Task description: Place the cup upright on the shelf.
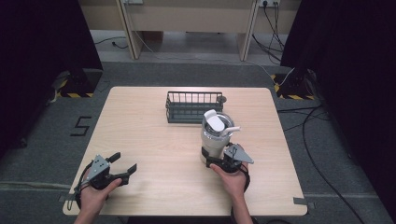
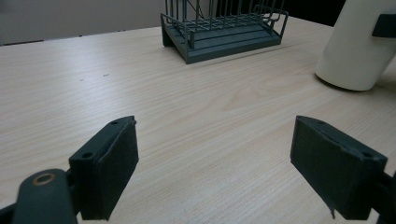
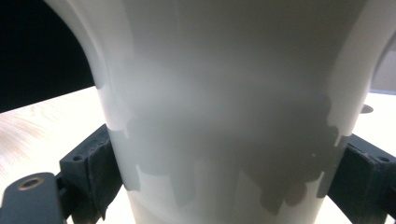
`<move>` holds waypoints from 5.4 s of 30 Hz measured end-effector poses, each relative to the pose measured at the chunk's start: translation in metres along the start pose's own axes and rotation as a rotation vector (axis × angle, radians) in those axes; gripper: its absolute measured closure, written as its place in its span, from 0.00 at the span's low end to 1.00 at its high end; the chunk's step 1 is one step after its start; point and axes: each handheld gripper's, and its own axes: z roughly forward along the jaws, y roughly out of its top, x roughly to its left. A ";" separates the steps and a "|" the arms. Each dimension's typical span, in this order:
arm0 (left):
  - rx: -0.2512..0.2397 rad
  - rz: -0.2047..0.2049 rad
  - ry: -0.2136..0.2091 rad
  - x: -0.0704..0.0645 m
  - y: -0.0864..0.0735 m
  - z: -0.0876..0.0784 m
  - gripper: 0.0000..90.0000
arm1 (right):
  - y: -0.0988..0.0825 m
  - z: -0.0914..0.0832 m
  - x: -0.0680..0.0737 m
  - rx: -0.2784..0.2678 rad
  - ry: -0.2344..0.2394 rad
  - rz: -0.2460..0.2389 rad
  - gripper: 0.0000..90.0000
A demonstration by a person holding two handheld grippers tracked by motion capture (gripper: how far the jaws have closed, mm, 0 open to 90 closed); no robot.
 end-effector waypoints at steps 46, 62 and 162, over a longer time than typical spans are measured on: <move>-0.013 -0.001 0.009 0.001 0.001 -0.001 0.16 | 0.044 0.024 -0.021 0.043 -0.014 -0.002 0.12; -0.015 -0.011 0.005 0.001 0.001 -0.001 0.16 | 0.064 0.039 -0.027 0.029 -0.024 -0.011 0.12; -0.025 -0.022 0.006 0.003 0.001 0.000 0.16 | 0.136 0.108 -0.052 0.026 -0.042 -0.002 0.12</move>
